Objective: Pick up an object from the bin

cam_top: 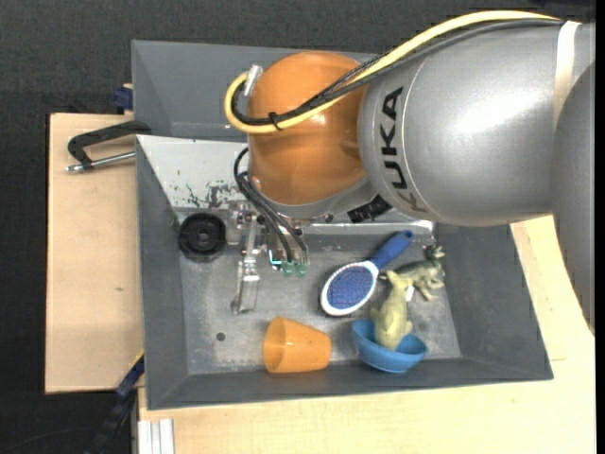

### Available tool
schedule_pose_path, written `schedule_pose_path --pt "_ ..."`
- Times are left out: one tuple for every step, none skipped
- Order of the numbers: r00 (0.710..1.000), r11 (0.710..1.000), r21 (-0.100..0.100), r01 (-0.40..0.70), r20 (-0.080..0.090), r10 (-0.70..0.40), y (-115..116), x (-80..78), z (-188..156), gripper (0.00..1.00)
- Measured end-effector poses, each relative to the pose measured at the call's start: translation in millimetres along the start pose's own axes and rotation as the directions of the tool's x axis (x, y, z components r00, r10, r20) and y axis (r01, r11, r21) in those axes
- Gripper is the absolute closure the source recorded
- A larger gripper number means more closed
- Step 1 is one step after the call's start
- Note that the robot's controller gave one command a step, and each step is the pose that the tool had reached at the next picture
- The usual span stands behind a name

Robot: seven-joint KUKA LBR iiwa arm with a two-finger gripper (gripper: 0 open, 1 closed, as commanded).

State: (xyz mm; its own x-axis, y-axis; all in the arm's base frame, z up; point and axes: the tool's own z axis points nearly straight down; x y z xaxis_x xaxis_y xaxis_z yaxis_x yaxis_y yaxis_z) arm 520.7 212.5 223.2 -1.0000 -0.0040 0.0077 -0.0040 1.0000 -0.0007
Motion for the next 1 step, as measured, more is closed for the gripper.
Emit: schedule_pose_path --pt "0.995 0.995 0.003 -0.102 0.001 0.102 -81.0 19.9 61.9 0.0"
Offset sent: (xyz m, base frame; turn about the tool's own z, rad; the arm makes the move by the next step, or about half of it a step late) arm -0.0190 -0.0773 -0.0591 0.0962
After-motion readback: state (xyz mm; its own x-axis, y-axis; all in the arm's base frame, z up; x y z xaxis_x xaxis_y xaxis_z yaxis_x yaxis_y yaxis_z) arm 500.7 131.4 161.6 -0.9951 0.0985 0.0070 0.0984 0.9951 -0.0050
